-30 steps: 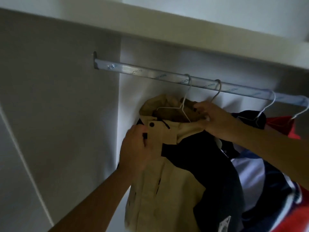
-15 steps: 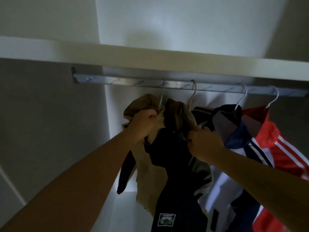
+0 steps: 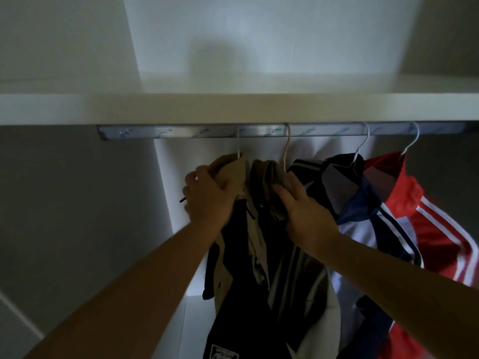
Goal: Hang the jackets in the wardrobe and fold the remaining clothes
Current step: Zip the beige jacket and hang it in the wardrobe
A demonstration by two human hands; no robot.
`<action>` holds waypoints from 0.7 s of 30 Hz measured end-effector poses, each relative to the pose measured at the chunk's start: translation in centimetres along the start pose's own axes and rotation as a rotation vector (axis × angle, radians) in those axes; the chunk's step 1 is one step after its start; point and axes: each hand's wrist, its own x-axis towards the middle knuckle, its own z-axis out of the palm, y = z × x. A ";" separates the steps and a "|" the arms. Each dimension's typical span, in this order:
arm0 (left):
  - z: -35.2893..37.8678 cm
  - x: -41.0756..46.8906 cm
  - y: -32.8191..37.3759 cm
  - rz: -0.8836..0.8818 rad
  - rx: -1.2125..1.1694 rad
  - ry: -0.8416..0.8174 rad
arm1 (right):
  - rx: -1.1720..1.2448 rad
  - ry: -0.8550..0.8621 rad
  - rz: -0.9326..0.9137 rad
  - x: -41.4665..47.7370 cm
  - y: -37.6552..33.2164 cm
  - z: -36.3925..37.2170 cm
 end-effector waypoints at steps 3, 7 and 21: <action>2.6 -2.7 -1.1 -0.154 -0.143 -0.185 | 0.105 0.010 0.154 0.2 0.1 0.6; 3.8 -2.5 -2.1 -0.209 -0.112 -0.199 | 0.252 0.064 0.229 0.4 0.0 1.4; -3.3 -0.3 -5.0 -0.272 0.114 -0.037 | 0.546 0.181 0.320 1.4 -0.6 2.5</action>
